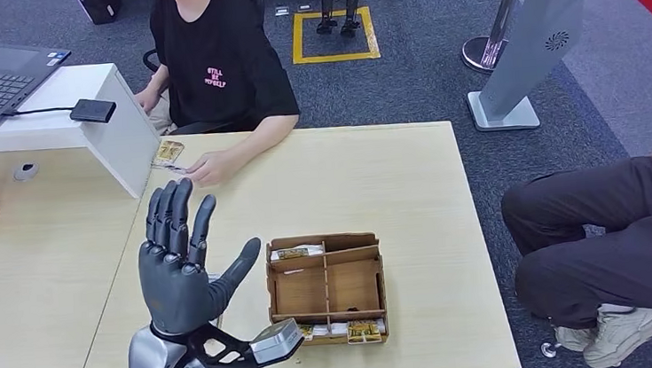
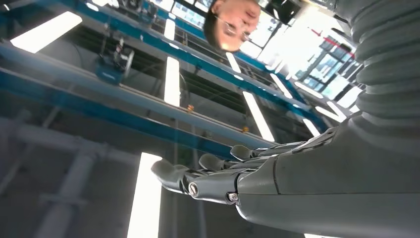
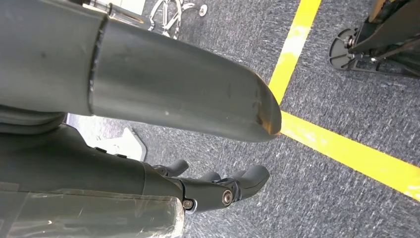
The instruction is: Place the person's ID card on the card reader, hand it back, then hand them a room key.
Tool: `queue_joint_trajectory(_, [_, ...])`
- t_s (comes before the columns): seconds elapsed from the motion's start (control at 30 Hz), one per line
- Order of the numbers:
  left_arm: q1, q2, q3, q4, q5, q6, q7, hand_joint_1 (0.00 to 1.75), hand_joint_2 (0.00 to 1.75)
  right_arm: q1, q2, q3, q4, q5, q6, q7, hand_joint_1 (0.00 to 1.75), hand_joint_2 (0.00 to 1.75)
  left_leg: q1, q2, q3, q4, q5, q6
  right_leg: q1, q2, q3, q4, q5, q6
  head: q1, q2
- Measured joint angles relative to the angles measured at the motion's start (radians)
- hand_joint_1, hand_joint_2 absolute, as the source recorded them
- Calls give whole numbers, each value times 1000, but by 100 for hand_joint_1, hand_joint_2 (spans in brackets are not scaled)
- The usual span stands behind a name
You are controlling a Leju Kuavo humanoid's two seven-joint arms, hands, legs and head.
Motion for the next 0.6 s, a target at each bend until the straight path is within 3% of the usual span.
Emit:
queue_joint_trajectory(0.17, [64,-6,17,-34,78,0,38,0,175,1,0,-14,0,-23,-5,0,0,0,0,0,0,0,0,0,0,0,0,0,0,0,0,0])
queue_joint_trajectory(0.3, [77,70,-44,-42,136,-1,152,4,175,1,0,-31,0,-31,-8,-1,0,0,1,0,0,0,1,0,0,0,0,0,0,0,0,0])
queue_joint_trajectory(0.33, [77,97,-69,-44,148,-1,179,12,175,1,0,-35,0,-33,-7,-1,0,0,1,0,0,0,1,-1,0,0,0,1,0,0,0,0])
queue_joint_trajectory(0.47, [76,203,-173,-48,145,-4,258,79,175,2,0,-47,0,-38,-6,-1,0,0,0,0,0,0,1,-1,0,0,0,1,0,0,0,0])
queue_joint_trajectory(0.6, [60,328,-298,-48,104,-45,310,105,175,2,0,-57,0,-39,-2,0,0,0,0,0,0,0,1,0,0,0,0,0,0,0,0,0])
